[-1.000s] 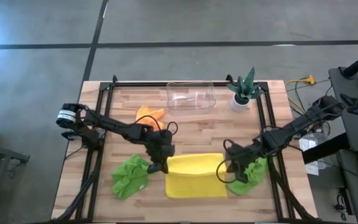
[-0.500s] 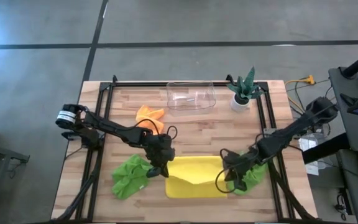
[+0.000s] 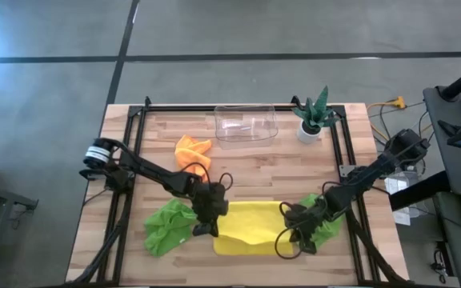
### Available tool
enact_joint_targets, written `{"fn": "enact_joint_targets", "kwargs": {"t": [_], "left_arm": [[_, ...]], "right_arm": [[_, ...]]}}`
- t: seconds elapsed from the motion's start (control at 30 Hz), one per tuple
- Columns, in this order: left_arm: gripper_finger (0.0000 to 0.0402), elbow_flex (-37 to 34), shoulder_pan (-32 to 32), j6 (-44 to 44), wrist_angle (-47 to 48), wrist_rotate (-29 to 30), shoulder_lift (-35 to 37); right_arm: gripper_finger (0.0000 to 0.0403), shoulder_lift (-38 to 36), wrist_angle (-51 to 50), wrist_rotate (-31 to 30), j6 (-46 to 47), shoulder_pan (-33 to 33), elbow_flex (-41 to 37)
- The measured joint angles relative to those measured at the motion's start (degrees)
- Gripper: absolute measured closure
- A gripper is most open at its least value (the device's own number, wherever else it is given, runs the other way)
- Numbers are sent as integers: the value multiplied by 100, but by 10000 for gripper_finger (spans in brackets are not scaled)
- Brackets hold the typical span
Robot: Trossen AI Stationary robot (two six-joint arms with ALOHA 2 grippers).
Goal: Fold microfiber towels
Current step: Fold the yellow microfiber towel
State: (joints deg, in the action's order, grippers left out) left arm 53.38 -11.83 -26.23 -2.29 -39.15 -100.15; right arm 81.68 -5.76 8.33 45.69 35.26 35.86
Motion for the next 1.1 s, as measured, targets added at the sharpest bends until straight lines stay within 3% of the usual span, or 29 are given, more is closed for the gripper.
{"fn": "enact_joint_targets", "kwargs": {"t": [1.1], "left_arm": [[402, 3, -391, -880, -1189, -246, -451]], "right_arm": [[394, 83, 564, 217, 383, 518, 146]]}}
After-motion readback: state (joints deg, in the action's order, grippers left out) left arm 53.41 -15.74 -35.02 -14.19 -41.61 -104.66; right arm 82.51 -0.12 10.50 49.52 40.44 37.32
